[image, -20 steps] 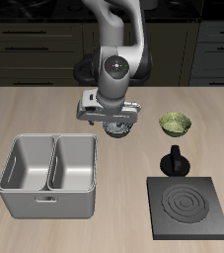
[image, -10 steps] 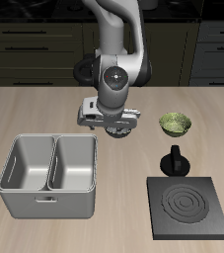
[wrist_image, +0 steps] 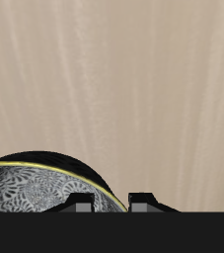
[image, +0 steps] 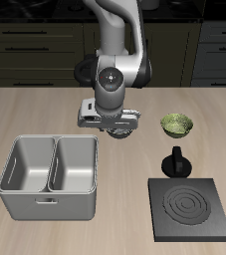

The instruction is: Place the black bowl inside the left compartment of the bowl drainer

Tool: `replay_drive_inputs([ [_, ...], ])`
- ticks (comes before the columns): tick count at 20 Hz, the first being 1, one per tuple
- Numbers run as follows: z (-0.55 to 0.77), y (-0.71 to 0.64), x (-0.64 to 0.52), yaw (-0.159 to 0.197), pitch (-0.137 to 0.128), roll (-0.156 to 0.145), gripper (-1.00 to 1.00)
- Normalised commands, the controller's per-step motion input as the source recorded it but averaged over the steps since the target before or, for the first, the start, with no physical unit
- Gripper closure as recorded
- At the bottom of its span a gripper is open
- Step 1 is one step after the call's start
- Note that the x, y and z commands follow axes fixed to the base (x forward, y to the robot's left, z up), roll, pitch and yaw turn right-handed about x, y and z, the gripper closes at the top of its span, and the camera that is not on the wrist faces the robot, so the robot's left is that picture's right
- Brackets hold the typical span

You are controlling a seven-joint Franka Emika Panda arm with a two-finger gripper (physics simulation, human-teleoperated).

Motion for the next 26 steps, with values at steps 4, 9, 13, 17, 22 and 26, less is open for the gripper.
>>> replay_drive_inputs([
  [4, 0.04, -0.01, -0.04, -0.003, -0.008, 0.008, 1.00],
  [9, 0.06, -0.02, -0.04, 0.006, -0.009, -0.004, 1.00],
  [13, 0.37, -0.09, -0.02, 0.023, -0.065, -0.028, 1.00],
  [17, 0.42, -0.06, -0.09, 0.017, -0.074, -0.015, 1.00],
  [22, 0.55, -0.08, -0.02, 0.017, -0.081, -0.012, 1.00],
  [26, 0.40, -0.04, 0.01, 0.020, -0.069, -0.016, 1.00],
])
